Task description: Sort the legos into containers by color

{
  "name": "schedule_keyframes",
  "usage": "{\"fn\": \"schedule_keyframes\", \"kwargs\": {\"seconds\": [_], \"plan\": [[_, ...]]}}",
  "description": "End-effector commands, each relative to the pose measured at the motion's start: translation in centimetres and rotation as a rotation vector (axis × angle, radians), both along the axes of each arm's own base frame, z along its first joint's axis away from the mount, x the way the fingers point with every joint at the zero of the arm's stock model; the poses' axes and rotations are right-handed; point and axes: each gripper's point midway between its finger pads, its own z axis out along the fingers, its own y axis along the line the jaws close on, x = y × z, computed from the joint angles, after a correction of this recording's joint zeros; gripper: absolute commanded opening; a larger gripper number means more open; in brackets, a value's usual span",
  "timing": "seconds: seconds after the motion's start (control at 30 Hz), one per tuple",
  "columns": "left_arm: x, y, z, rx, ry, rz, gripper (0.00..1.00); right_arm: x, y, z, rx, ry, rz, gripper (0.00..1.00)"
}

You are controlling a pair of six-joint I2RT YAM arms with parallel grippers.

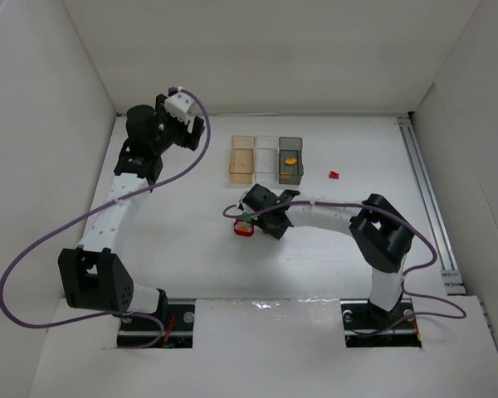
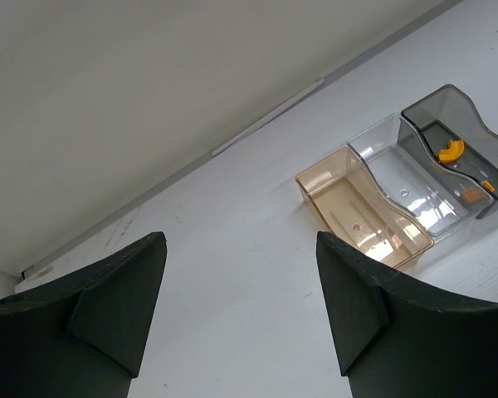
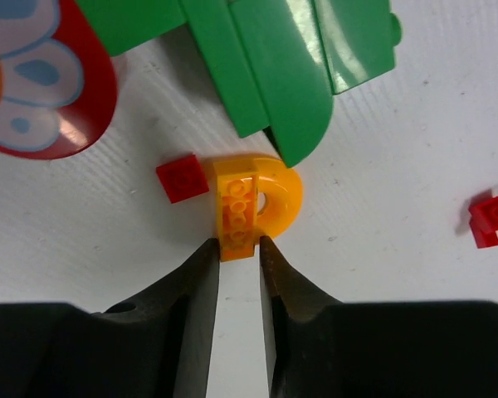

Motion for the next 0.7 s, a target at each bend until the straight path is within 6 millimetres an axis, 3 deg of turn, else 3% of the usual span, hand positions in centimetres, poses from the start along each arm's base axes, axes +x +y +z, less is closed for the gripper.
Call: {"fn": "schedule_keyframes", "kwargs": {"seconds": [0.0,0.13,0.17,0.23,0.37,0.4,0.43,0.5,0.53,0.6,0.63,0.67], "plan": [[-0.1,-0.1,1.4,-0.003,-0.053,-0.015,0.70,-0.2,-0.7,-2.2,-0.050,-0.002,-0.008,0.30],[-0.1,-0.2,1.9,0.003,-0.066,-0.025,0.70,-0.2,-1.6,-3.3,-0.054,0.035,-0.017,0.13],[-0.1,-0.2,1.9,0.003,-0.066,-0.025,0.70,0.0,-1.5,-2.4,-0.026,0.032,-0.014,0.05],[0.0,-0.4,1.9,0.001,-0.066,-0.034,0.70,0.4,-1.8,-1.6,0.033,0.058,-0.028,0.00],[-0.2,-0.8,1.6,-0.022,-0.052,-0.049,0.70,1.5,-2.6,3.3,0.228,0.068,-0.021,0.00],[-0.3,-1.0,1.6,-0.033,-0.047,-0.057,0.70,2.1,-2.7,5.7,0.287,0.029,0.005,0.00],[-0.3,-1.2,1.3,-0.042,-0.042,-0.064,0.70,1.2,-2.6,6.4,0.346,0.084,0.044,0.00],[-0.4,-1.3,1.0,-0.054,-0.035,-0.072,0.70,2.1,-4.4,8.9,0.432,0.082,0.069,0.00],[-0.5,-1.6,1.2,-0.069,-0.037,-0.084,0.70,1.6,-5.2,9.5,0.475,0.121,0.083,0.00],[-0.6,-2.0,1.5,-0.092,-0.035,-0.099,0.70,1.9,-6.1,12.9,0.664,0.150,0.187,0.00],[-0.6,-2.0,1.7,-0.093,-0.044,-0.100,0.70,1.7,-6.5,13.8,0.714,0.178,0.217,0.00],[-0.7,-2.2,1.3,-0.094,-0.042,-0.112,0.70,-0.6,-6.4,14.8,0.808,0.304,0.240,0.00]]}}
